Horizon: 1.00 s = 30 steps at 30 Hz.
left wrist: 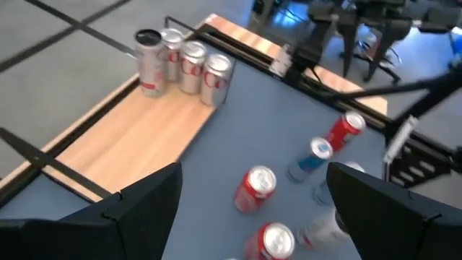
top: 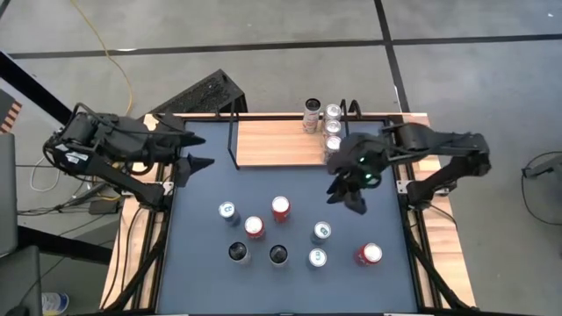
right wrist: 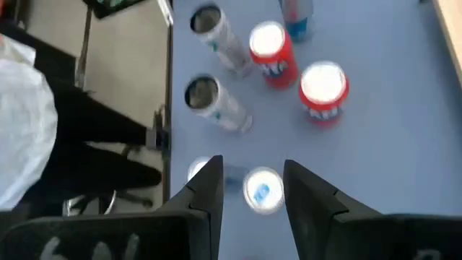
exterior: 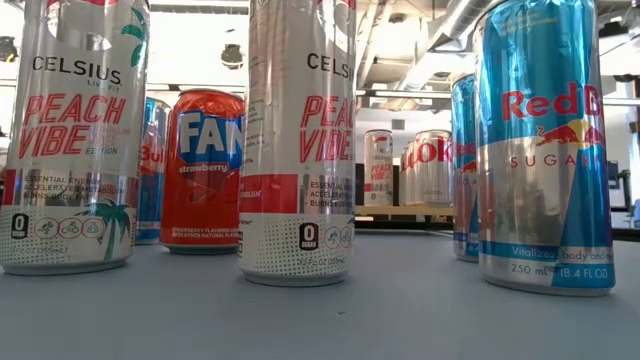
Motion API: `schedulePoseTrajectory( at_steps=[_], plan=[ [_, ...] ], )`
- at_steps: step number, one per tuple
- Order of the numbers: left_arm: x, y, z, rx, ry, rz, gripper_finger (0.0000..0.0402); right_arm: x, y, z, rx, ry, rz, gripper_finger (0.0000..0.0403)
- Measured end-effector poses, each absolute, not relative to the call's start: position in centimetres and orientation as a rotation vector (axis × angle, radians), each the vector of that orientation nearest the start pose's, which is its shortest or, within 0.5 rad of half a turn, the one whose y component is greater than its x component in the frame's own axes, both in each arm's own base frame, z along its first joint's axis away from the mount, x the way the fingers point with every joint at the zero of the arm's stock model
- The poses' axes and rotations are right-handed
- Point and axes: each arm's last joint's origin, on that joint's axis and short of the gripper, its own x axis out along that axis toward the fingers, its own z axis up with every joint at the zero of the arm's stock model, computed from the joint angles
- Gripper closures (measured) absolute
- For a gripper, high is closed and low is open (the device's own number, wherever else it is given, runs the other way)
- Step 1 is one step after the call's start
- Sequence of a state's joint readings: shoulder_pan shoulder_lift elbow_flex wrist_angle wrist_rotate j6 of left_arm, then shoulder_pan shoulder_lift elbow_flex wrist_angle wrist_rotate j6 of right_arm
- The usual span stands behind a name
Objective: Place canned beverage on shelf
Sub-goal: Put the white soda can on the shelf aligned with the other white soda can
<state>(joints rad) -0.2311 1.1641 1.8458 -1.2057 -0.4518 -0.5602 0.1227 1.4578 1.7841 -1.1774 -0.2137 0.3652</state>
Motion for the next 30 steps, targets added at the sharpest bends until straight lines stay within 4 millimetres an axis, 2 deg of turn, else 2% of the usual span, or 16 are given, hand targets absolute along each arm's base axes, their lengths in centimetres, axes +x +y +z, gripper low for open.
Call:
schedulePoseTrajectory(
  at_steps=[6, 14, 17, 22, 26, 30],
  plan=[
    [14.6, -2.8, 49.8, -0.313, 0.455, 0.299, 0.0069, 30.0, 7.0, 42.6, 0.330, 0.923, 0.153, 0.0274],
    [14.2, -3.8, 49.5, -0.185, 0.510, 0.193, 0.0069, 33.4, 11.5, 41.4, 0.438, 0.974, 0.152, 0.0274],
    [14.1, -4.3, 49.5, -0.159, 0.517, 0.149, 0.0069, 34.0, 13.7, 40.5, 0.494, 1.015, 0.149, 0.0268],
    [13.8, -4.9, 49.5, -0.147, 0.520, 0.108, 0.0069, 34.7, 16.1, 39.4, 0.492, 0.999, 0.131, 0.0230],
    [13.8, -5.1, 49.5, -0.142, 0.518, 0.101, 0.0069, 34.7, 16.7, 39.1, 0.498, 1.006, 0.114, 0.0200],
    [13.6, -5.3, 49.5, -0.170, 0.509, 0.113, 0.0069, 34.6, 16.5, 39.4, 0.516, 0.999, 0.106, 0.0194]
  ],
)
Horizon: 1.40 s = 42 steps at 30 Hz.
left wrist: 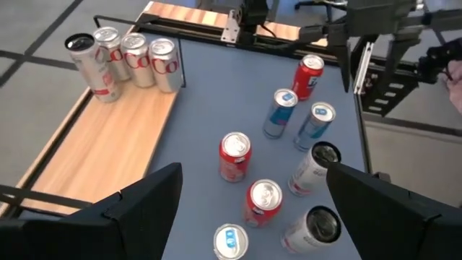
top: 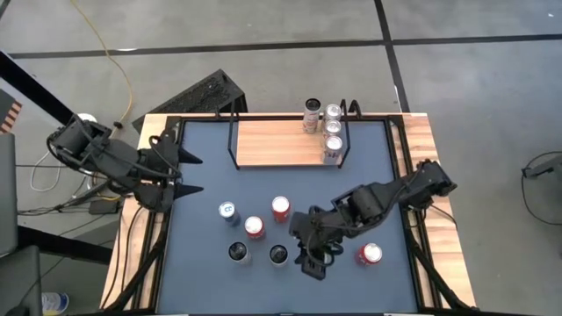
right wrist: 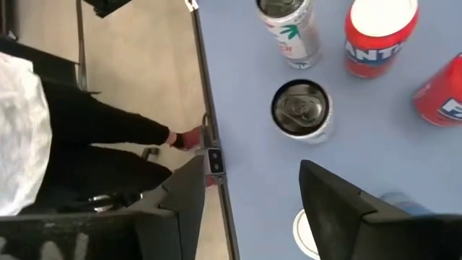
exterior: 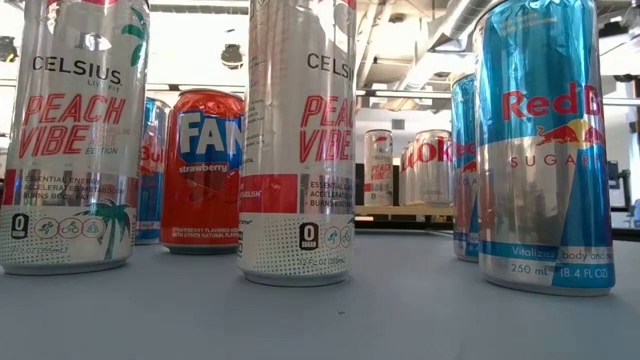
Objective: Place canned beverage on shelf
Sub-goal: Put the white soda can on the shelf aligned with the other white soda can
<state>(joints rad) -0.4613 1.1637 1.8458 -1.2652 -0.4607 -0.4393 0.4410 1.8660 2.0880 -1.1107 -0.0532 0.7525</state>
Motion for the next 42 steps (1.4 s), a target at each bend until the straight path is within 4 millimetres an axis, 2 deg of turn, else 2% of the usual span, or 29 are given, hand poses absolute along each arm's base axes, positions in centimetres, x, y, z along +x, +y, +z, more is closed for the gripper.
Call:
schedulePoseTrajectory(
  at_steps=[11, 19, 25, 34, 42],
  plan=[
    [13.3, -5.8, 49.6, -0.284, 0.451, 0.212, 0.0069, 35.5, 13.5, 39.4, 0.486, 1.016, 0.135, 0.0214],
    [12.9, -6.6, 49.7, -0.349, 0.424, 0.215, 0.0069, 34.3, 11.2, 40.8, 0.450, 1.027, 0.204, 0.0225],
    [12.4, -7.6, 49.8, -0.365, 0.403, 0.192, 0.0069, 33.2, 10.3, 42.1, 0.443, 0.993, 0.210, 0.0226],
    [13.1, -10.1, 49.1, -0.296, 0.414, 0.177, 0.0069, 32.7, 11.9, 41.3, 0.407, 1.073, 0.237, 0.0219],
    [13.8, -11.6, 48.5, -0.280, 0.439, 0.161, 0.0069, 32.4, 14.6, 41.0, 0.357, 1.065, 0.314, 0.0157]
  ],
)
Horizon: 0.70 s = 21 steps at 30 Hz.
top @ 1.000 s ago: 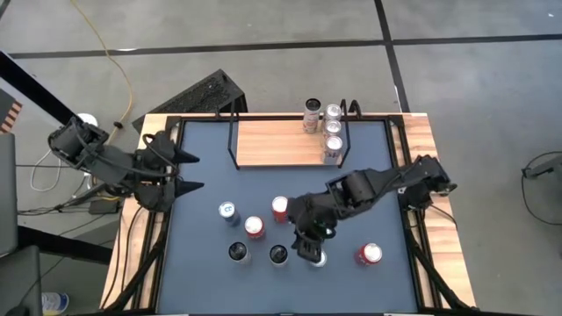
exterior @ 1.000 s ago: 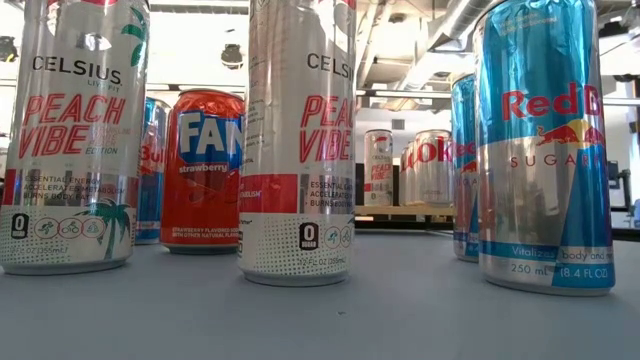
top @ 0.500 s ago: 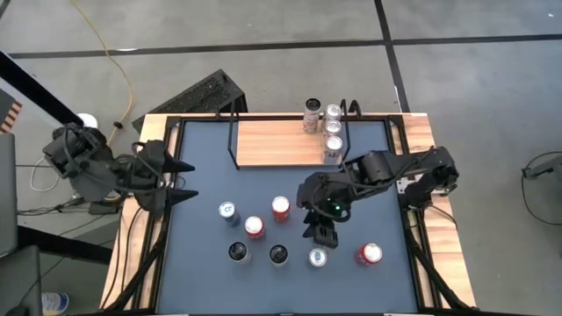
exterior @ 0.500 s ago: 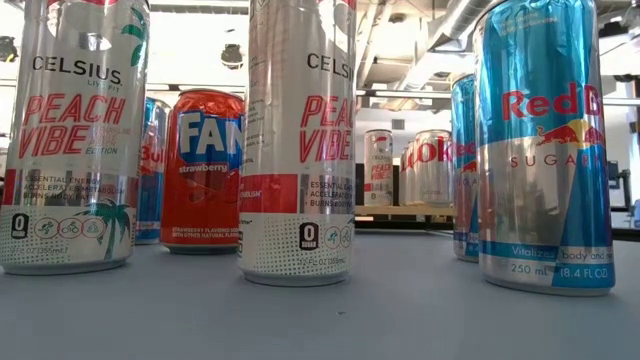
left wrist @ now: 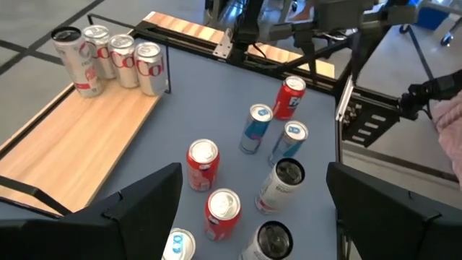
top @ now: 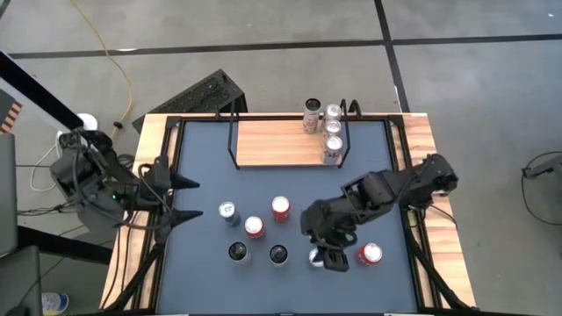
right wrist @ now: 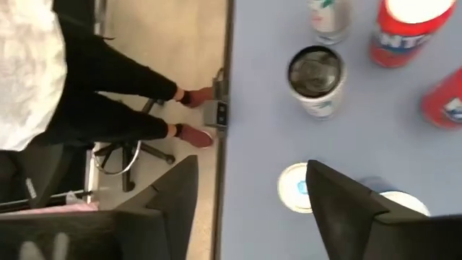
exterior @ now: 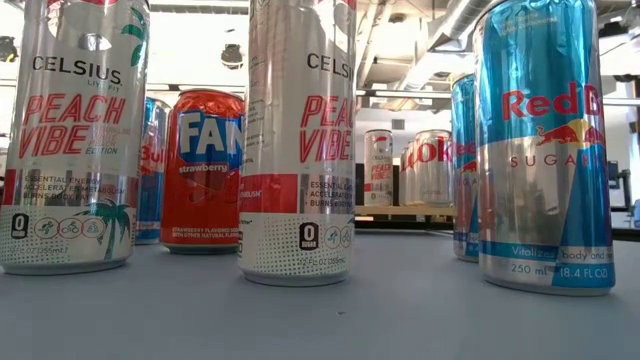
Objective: Place canned beverage on shelf
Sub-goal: Put the white soda can on the shelf aligned with the other white soda can
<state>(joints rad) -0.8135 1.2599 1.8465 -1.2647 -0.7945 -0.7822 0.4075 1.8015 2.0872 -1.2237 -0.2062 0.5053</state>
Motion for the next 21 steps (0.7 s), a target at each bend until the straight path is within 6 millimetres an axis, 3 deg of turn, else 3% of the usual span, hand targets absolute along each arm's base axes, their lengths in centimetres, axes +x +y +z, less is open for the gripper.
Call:
schedulePoseTrajectory(
  at_steps=[5, 21],
  plan=[
    [13.8, -11.6, 48.6, -0.290, 0.430, 0.168, 0.0069, 32.1, 15.3, 41.0, 0.350, 1.062, 0.292, 0.0134],
    [13.8, -11.6, 48.6, -0.310, 0.430, 0.171, 0.0069, 32.4, 15.6, 41.3, 0.442, 1.042, 0.335, 0.0133]
  ],
)
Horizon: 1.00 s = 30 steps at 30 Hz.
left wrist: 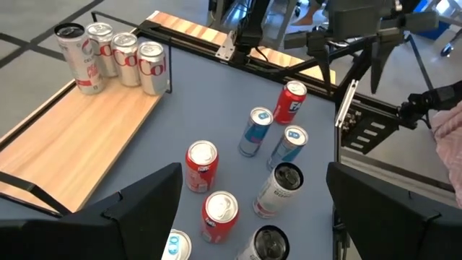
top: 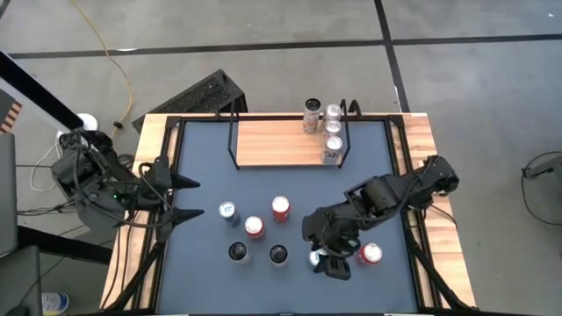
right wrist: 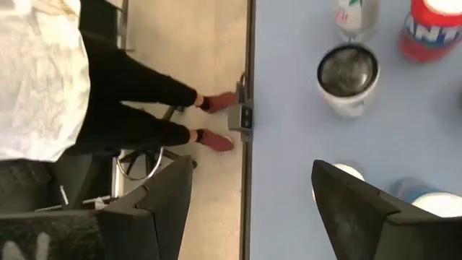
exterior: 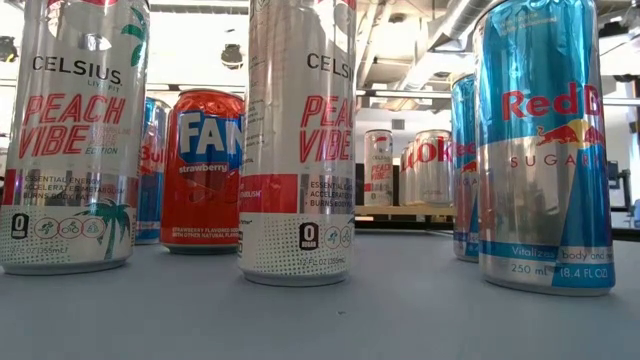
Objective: Place canned beverage on shelf
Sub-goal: Put the white soda can on the shelf aligned with the other white soda can
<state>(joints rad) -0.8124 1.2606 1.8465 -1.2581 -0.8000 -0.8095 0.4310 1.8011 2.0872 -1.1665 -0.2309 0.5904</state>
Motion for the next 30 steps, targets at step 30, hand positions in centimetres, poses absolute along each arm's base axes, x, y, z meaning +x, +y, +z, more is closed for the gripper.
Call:
schedulePoseTrajectory(
  at_steps=[30],
  plan=[
    [12.8, -10.7, 48.6, -0.272, 0.490, 0.101, 0.0069, 39.9, 14.9, 34.4, 0.103, 1.006, 0.350, 0.0133]
  ],
)
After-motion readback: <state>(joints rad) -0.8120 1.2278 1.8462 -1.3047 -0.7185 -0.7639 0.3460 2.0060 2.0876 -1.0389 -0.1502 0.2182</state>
